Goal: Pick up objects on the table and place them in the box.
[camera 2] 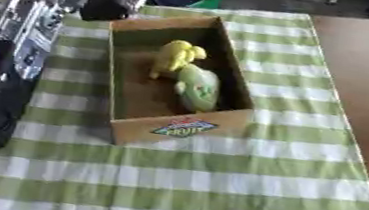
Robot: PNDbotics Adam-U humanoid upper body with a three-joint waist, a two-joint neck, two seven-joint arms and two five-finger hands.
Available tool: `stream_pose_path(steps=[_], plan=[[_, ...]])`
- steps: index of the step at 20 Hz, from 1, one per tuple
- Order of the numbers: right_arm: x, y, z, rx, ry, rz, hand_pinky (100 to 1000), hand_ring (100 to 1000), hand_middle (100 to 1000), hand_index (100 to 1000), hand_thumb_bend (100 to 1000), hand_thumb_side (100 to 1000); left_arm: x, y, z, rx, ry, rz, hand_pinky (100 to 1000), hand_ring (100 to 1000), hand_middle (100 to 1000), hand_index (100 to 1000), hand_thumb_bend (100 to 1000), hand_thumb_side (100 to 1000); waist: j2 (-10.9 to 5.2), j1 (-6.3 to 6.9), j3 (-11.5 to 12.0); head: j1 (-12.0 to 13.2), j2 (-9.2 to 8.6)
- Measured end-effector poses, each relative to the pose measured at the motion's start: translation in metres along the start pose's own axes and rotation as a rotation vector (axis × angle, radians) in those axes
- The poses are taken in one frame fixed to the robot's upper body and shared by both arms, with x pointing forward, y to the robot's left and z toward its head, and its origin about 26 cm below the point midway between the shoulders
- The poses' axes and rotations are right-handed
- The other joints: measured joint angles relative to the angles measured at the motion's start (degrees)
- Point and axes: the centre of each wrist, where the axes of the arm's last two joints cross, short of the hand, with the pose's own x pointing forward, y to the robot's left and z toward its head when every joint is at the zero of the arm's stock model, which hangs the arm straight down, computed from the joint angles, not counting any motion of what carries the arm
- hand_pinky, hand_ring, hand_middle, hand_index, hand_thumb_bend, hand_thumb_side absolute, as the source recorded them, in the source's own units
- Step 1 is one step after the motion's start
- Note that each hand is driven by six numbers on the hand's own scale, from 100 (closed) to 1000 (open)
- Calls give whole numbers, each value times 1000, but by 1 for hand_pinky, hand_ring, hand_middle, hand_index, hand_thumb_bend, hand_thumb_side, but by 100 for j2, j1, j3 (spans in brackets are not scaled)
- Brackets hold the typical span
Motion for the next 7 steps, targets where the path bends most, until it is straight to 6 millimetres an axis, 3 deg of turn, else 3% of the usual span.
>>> stream_pose_path(steps=[7], plan=[[0, -2, 0, -17, -4, 5, 762, 659, 525, 806, 100, 850, -6, 24, 24, 203, 113, 78, 580, 747, 717, 837, 100, 955, -23, -32, 120, -190, 46]])
